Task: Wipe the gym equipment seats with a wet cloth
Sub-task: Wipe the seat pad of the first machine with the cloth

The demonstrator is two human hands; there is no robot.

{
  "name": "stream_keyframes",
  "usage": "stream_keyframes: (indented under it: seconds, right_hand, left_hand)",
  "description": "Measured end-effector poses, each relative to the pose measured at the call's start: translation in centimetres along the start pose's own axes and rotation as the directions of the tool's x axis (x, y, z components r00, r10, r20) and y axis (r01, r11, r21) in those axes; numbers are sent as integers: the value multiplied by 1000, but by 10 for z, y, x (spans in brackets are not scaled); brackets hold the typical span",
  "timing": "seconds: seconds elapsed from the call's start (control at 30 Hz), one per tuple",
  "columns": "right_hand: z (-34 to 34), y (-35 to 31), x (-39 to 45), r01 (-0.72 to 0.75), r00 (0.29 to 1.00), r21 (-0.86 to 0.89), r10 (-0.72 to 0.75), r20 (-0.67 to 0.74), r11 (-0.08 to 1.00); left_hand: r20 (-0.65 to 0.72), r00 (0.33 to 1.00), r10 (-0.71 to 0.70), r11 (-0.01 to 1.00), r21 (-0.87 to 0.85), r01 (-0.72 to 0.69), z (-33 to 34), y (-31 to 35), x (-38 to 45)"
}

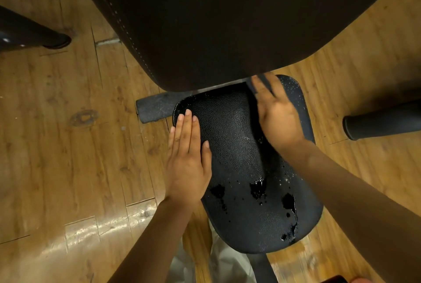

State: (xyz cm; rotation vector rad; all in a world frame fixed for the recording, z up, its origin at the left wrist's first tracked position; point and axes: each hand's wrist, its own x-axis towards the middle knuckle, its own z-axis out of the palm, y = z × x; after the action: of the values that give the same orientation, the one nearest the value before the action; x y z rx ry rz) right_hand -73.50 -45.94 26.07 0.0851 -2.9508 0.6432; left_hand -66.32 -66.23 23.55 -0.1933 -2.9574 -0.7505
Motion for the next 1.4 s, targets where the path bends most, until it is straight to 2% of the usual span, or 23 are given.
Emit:
stream_keyframes:
  seconds: [0.1, 0.27, 0.37, 0.47, 0.6, 0.67, 0.77, 0.93, 1.07, 1.1, 1.27, 1.4]
  right_hand:
    - [7, -7, -3, -60, 997, 81, 65, -52, 995]
    - [27, -52, -9, 144, 989, 194, -145, -8, 970]
    - [18, -39, -4, 216, 976, 124, -218, 3, 968]
    - [0, -8, 0, 117, 993, 12, -117, 10, 993]
    - [-18, 15, -34, -3, 1000, -60, 3, 12, 998]
    - [-20, 17, -47, -1, 1000, -34, 2, 29, 999]
    - [-11, 15, -36, -6, 1000, 92, 4, 25, 996]
    - [8, 11, -17, -9, 999, -5, 8, -50, 1000]
    - [10, 26, 21, -175, 974, 79, 184, -134, 982]
    - [10, 27, 23, -178, 973, 75, 187, -132, 981]
    - [-3, 22, -50, 18, 999, 8, -17, -39, 1000]
    - [-10, 32, -62, 79, 997, 6, -79, 1, 997]
  left_hand:
    - [-4, 1000, -19, 1000, 11, 19, 0, 2, 0]
    - [9, 999, -43, 999, 9, 43, 1, 5, 0]
    - [19, 998, -51, 999, 5, 51, -1, 5, 0]
    - [31, 997, -67, 998, 15, 66, -3, 10, 2]
    - [50, 999, -9, 1000, 19, 8, 3, 27, 8]
    - [54, 998, 7, 999, 32, -8, 8, 35, 13]
    - [33, 999, 15, 995, 96, -18, 14, 41, 16]
    - [5, 1000, 24, 992, 126, -24, 17, 40, 16]
    - [-10, 999, 30, 993, 119, -29, 18, 39, 15]
    - [-10, 1000, 28, 993, 117, -27, 18, 39, 15]
    - [-1, 1000, 22, 993, 114, -22, 16, 39, 15]
    - [-14, 1000, 23, 994, 103, -21, 17, 40, 15]
